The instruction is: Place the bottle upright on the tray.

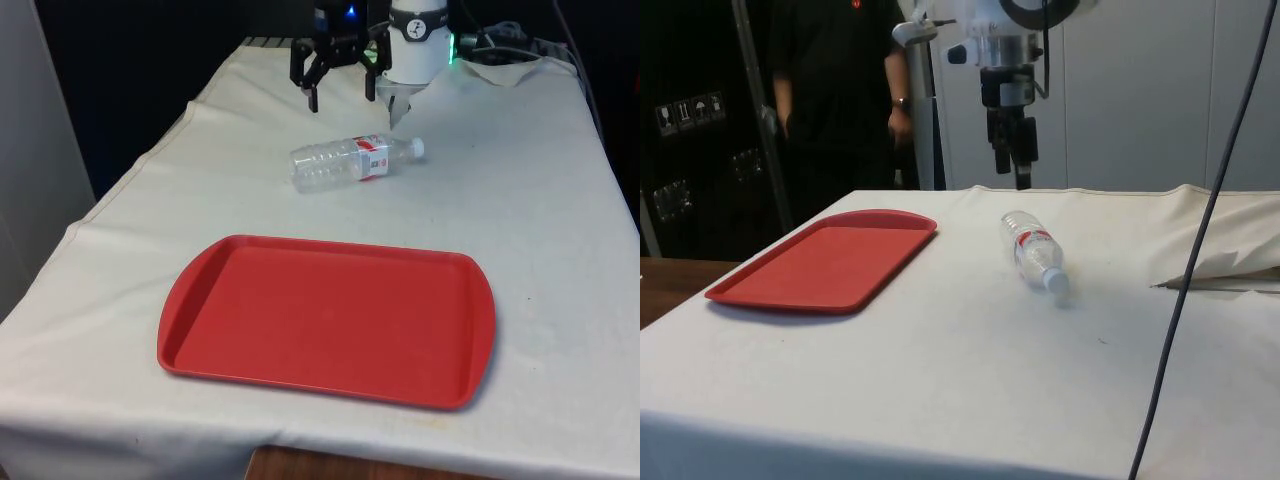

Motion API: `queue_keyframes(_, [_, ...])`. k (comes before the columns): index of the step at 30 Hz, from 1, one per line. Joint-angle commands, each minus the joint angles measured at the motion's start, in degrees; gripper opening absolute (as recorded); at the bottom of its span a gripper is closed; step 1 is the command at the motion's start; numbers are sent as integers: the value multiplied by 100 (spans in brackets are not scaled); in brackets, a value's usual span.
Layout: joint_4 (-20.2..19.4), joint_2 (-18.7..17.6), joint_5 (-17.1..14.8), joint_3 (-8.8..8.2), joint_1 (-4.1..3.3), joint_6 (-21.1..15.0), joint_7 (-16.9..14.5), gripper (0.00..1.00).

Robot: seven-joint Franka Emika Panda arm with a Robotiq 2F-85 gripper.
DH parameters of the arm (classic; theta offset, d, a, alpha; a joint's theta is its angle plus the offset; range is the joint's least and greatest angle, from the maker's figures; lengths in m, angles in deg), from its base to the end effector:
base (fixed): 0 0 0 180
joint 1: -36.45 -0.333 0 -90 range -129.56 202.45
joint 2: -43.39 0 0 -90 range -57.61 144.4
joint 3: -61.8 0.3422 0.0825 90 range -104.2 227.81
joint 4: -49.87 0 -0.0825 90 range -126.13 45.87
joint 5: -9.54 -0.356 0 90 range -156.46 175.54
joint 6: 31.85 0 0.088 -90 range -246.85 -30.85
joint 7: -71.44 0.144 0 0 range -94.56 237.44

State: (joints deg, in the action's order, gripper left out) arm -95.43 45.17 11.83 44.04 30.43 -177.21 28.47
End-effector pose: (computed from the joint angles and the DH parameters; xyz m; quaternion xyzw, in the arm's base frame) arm 0.4331 -0.0900 0.2986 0.9585 0.2848 0.0105 0.0132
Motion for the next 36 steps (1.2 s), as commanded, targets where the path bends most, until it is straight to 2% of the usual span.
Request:
queue_keyframes(1, [-46,34,-29,-17,6,-80,-132,100])
queue_keyframes(5, [-63,40,-40,-74,6,-97,-350,100])
queue_keyframes(6, [-11,0,-6,-74,0,-17,-275,100])
queue_keyframes(7, [-69,40,-46,-103,0,-109,-453,100])
queue_keyframes(14, [-86,34,-80,-178,0,-138,-819,100])
queue_keyframes(15, [-40,0,-40,-178,0,-57,-768,100])
queue_keyframes(17, [-92,29,-115,-189,-6,-143,-974,100])
queue_keyframes(23, [-103,17,-160,-189,-11,-138,-1289,100])
queue_keyframes(24, [-63,-6,-97,-189,0,-57,-1192,100])
queue_keyframes(25, [-103,17,-166,-189,-11,-132,-1329,100])
queue_keyframes(31, [-120,0,-189,-183,-11,-143,-1576,100])
queue_keyframes(32, [-80,-11,-109,-189,0,-57,-1478,100])
queue_keyframes(33, [-120,-11,-201,-183,-11,-149,-1662,100])
queue_keyframes(36, [-120,-29,-218,-183,-11,-155,-1799,100])
